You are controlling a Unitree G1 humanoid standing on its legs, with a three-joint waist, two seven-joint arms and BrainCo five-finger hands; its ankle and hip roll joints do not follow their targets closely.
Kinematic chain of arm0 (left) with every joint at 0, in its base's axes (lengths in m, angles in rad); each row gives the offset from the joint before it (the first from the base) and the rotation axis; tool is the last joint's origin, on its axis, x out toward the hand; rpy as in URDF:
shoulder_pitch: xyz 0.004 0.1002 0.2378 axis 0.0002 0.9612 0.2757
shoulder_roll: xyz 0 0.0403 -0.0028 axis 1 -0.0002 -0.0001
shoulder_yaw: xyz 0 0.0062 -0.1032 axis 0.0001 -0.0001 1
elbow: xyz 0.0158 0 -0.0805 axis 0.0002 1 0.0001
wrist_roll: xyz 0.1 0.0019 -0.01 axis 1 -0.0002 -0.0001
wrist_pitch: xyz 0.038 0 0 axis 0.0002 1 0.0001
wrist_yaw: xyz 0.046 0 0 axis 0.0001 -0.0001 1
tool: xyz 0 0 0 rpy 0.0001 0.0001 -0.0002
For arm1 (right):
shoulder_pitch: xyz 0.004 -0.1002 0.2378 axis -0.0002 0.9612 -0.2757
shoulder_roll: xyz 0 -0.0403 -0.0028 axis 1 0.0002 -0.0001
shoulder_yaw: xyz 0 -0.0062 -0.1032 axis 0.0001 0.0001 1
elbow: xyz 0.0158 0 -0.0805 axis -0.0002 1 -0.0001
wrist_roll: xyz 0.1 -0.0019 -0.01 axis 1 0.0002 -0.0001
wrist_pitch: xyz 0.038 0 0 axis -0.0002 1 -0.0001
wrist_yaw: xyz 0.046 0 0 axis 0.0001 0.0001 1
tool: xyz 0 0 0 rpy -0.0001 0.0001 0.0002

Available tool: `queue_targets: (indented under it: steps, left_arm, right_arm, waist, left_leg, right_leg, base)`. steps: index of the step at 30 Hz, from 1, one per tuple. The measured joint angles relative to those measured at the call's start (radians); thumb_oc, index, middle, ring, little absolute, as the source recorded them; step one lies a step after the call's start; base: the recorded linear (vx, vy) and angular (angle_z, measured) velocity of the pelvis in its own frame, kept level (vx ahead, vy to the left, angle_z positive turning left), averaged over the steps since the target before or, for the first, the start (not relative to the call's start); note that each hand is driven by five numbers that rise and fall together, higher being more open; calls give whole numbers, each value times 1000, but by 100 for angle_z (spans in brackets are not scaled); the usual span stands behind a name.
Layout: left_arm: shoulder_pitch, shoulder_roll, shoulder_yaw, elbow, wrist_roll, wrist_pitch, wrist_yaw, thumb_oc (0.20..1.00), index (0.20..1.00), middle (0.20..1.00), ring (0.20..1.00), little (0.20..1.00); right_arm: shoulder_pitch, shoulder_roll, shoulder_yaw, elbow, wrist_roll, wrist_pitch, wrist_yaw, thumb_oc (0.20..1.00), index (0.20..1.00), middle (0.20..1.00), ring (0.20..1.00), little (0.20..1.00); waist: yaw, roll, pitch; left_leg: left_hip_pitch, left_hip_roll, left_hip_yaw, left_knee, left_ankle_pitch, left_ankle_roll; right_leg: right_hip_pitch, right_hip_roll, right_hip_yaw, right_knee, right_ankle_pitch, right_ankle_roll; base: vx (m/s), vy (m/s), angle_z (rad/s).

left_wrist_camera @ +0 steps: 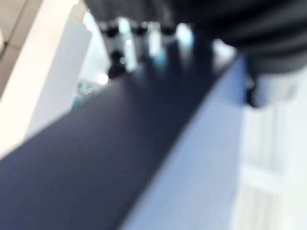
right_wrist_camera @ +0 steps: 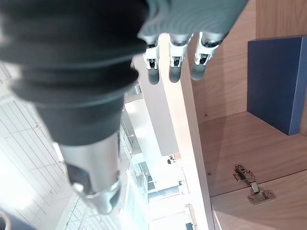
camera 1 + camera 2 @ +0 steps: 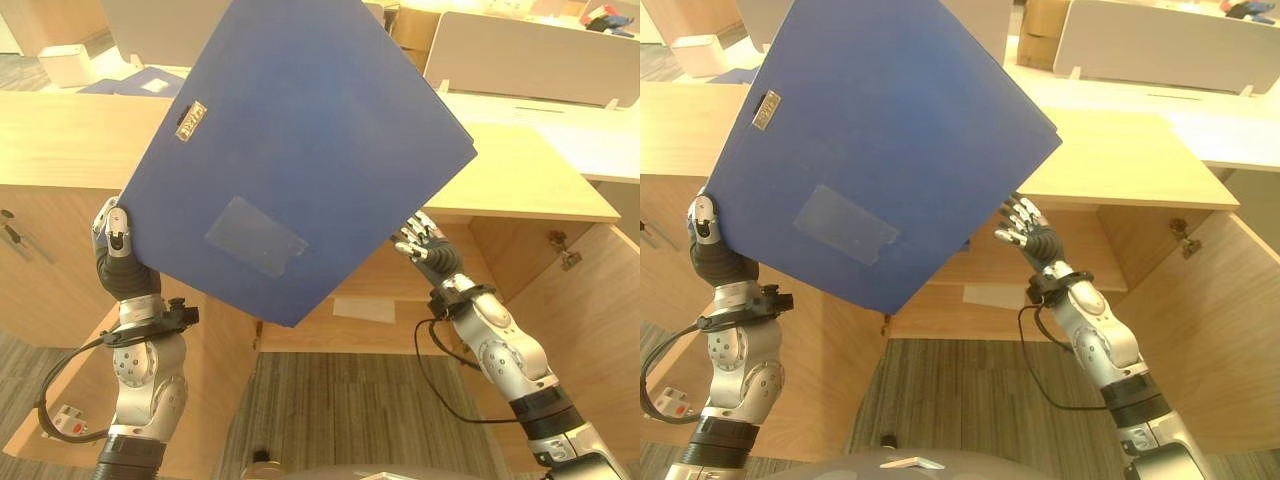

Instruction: Put the empty folder in the office cabinet

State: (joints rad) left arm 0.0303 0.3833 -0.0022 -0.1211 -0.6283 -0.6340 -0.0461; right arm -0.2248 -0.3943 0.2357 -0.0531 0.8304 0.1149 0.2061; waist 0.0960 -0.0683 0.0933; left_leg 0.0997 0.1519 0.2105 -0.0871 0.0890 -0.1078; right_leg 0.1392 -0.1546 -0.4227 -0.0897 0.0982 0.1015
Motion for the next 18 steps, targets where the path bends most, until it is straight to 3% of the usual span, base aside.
queue_targets:
  steps: [18]
  left_arm:
    - [-6, 45, 13, 1, 124, 0, 117, 200, 200, 200, 200, 200]
  right_arm:
    - [-71, -4, 11, -71, 95, 48, -30, 1000, 1000, 1000, 1000, 1000]
  waist:
    - [16, 10, 9]
  left_leg:
    - [-5, 0, -3, 0, 1, -2]
  right_leg:
    - [1, 0, -4, -1, -3, 0]
  base:
    - [9, 4, 0]
